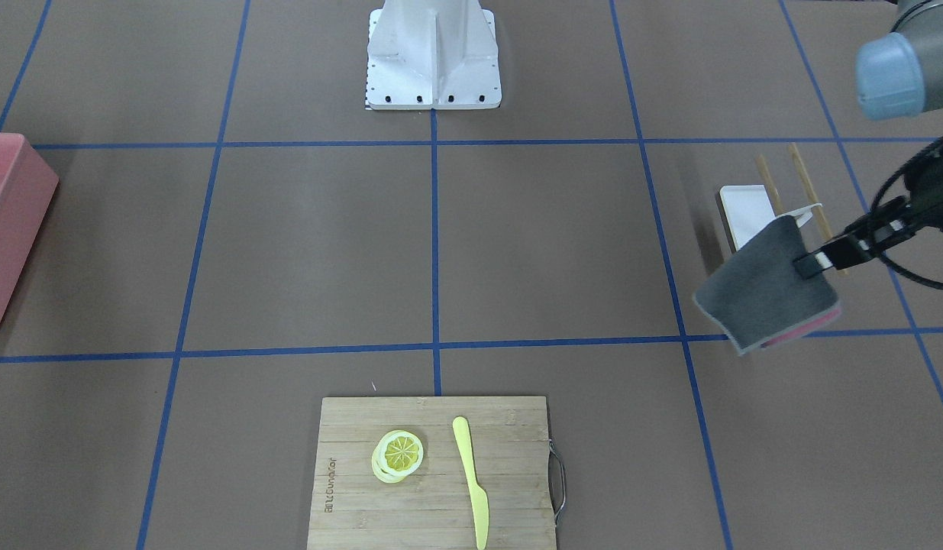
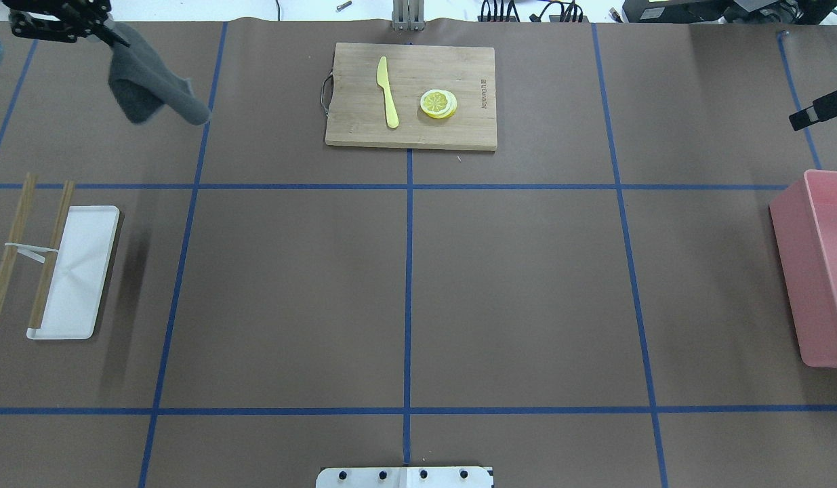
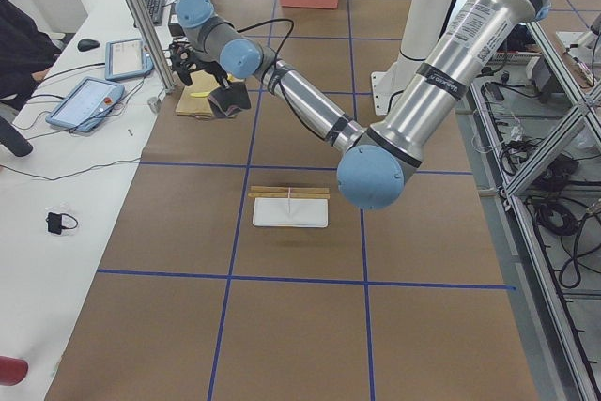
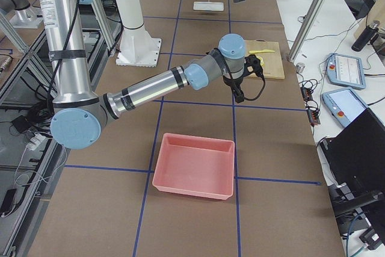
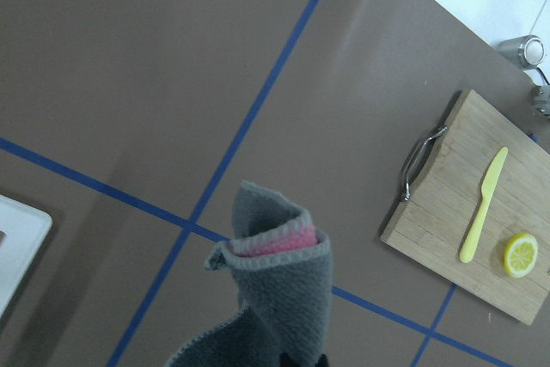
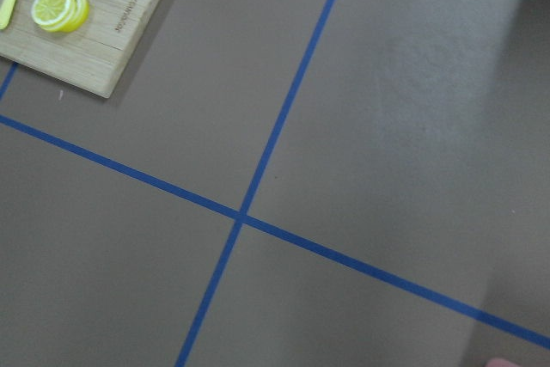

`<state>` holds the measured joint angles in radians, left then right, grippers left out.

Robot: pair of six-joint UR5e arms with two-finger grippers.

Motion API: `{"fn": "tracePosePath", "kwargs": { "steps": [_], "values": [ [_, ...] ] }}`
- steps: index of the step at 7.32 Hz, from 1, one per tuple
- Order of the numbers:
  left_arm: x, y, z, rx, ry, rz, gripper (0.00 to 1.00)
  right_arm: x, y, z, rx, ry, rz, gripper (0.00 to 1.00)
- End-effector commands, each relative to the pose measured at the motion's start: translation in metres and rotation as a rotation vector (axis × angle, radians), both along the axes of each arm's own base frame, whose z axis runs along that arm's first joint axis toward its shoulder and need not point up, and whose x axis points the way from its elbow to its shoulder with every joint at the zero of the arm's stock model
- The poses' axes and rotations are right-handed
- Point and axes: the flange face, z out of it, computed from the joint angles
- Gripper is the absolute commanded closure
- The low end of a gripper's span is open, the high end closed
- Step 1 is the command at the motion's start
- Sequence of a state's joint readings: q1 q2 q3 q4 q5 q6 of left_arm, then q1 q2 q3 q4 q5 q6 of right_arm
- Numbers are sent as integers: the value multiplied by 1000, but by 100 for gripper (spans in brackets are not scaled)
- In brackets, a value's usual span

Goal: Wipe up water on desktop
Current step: 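Carry the grey cloth toward the table center while the right arm approaches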

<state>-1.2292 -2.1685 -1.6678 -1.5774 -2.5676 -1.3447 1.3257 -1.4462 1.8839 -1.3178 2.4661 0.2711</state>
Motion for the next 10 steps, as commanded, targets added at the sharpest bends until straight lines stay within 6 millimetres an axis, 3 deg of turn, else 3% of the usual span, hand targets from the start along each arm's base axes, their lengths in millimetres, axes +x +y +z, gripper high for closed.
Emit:
{"fn": "tracePosePath", "kwargs": {
  "steps": [1, 3, 4, 5, 6, 7, 10],
  "values": [
    [81, 17, -46, -78, -30, -32, 100, -89, 0, -62, 185, -72, -63, 0],
    [142, 34, -86, -105, -50, -69, 100, -183, 8, -141, 246, -124, -97, 0],
    [172, 36, -92, -108, -39, -99, 100, -248, 30, -174, 321, -113, -92, 0],
    [198, 26, -104, -128, -3, -137, 100, -303, 57, -195, 355, -108, -68, 0],
    [222, 22, -127, -150, 14, -135, 100, -335, 77, -203, 387, -99, -62, 0],
    [233, 26, -142, -166, 25, -133, 100, -352, 88, -211, 410, -97, -51, 0],
    [275, 60, -170, -178, 48, -72, 100, -359, 93, -216, 417, -99, -48, 0]
  ]
}}
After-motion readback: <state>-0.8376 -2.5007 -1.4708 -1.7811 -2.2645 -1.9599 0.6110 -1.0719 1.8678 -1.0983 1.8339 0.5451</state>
